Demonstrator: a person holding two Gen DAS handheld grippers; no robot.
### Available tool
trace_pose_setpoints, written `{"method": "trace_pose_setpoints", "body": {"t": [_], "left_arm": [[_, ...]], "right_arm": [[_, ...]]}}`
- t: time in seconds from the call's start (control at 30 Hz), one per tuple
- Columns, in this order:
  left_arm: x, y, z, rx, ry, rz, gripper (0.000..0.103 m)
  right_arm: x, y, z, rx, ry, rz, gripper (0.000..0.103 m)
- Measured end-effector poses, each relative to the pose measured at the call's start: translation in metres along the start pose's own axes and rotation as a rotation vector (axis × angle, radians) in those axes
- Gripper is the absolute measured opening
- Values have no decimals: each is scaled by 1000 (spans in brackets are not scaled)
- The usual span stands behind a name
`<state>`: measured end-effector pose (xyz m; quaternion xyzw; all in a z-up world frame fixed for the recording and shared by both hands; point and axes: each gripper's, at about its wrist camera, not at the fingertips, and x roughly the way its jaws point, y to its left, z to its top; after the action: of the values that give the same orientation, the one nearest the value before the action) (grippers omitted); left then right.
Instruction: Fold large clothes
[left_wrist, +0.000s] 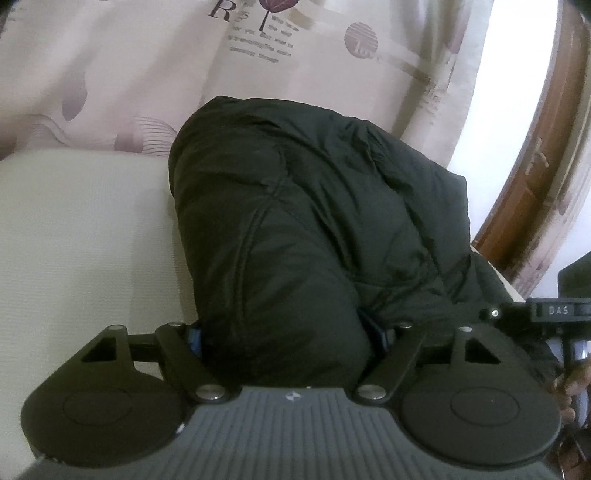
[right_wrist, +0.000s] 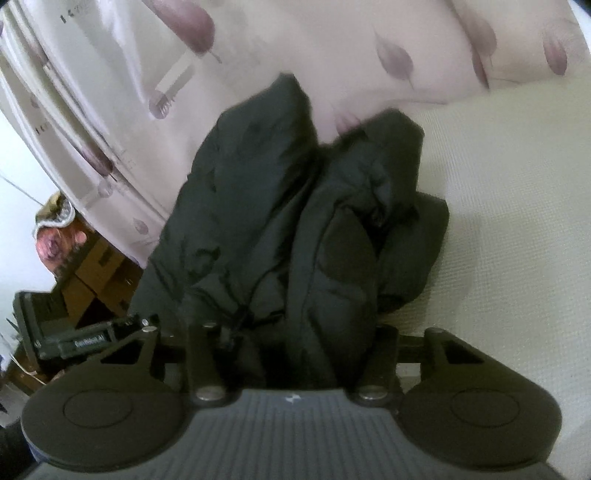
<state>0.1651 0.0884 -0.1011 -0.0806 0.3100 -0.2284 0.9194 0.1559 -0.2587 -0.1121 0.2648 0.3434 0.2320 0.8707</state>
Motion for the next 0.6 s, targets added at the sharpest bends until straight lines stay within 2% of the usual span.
{"method": "trace_pose_setpoints", "body": {"t": [0.27,0.6], "left_arm": [[-23,-10,-4,28,4,58,75],[-41,-16,-10,56,8,82,75]], "right_arm": [[-15,12,-21,47,-33,51,47],[-38,27,-58,88,-44,84,47]]}}
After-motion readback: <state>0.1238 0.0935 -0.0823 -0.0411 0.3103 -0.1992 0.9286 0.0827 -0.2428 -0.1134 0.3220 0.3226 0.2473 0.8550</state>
